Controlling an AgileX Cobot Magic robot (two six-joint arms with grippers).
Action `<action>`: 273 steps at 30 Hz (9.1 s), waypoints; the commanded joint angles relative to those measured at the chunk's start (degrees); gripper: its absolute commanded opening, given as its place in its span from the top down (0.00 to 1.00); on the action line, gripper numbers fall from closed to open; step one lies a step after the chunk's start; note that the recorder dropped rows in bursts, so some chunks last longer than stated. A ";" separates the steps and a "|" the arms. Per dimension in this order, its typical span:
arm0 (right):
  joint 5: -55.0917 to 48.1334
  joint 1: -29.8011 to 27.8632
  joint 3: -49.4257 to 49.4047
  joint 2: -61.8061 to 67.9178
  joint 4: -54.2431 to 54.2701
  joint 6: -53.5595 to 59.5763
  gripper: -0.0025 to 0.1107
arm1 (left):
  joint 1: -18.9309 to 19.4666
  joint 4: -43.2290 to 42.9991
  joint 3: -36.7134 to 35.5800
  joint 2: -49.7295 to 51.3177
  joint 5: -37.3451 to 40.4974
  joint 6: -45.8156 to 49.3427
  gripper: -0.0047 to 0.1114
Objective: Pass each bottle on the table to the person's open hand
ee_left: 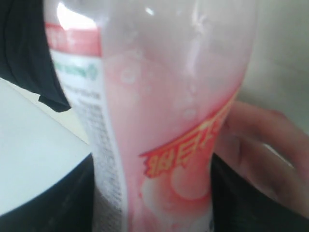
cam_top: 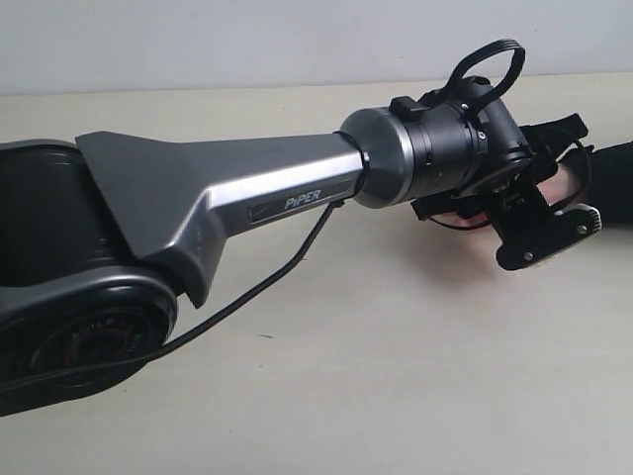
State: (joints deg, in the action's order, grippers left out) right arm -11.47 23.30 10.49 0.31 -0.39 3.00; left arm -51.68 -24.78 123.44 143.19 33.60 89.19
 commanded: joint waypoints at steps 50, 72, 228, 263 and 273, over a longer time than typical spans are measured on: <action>0.29 0.03 -0.19 -0.31 0.01 -0.06 0.98 | -0.86 -5.29 0.08 -3.89 17.61 -12.10 0.10; 0.29 0.03 -0.19 -0.31 0.01 -0.06 0.98 | -3.25 -6.41 -0.03 -22.43 36.37 -66.88 0.48; 12.07 -20.89 -10.49 -0.31 0.39 -4.61 0.98 | 51.23 20.09 -123.44 -143.19 -27.96 -96.62 0.91; 9.36 -24.14 -10.49 -0.31 1.92 -6.06 0.98 | 51.23 20.09 -123.44 -143.19 -27.96 -96.62 0.91; 9.36 -24.14 -10.49 -0.31 1.92 -5.95 0.98 | 51.23 20.09 -123.44 -143.19 -27.96 -96.62 0.91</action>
State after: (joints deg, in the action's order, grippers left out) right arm -2.33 -0.45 0.30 0.31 1.54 -2.77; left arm -0.58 -4.37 0.12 0.40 5.99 -7.50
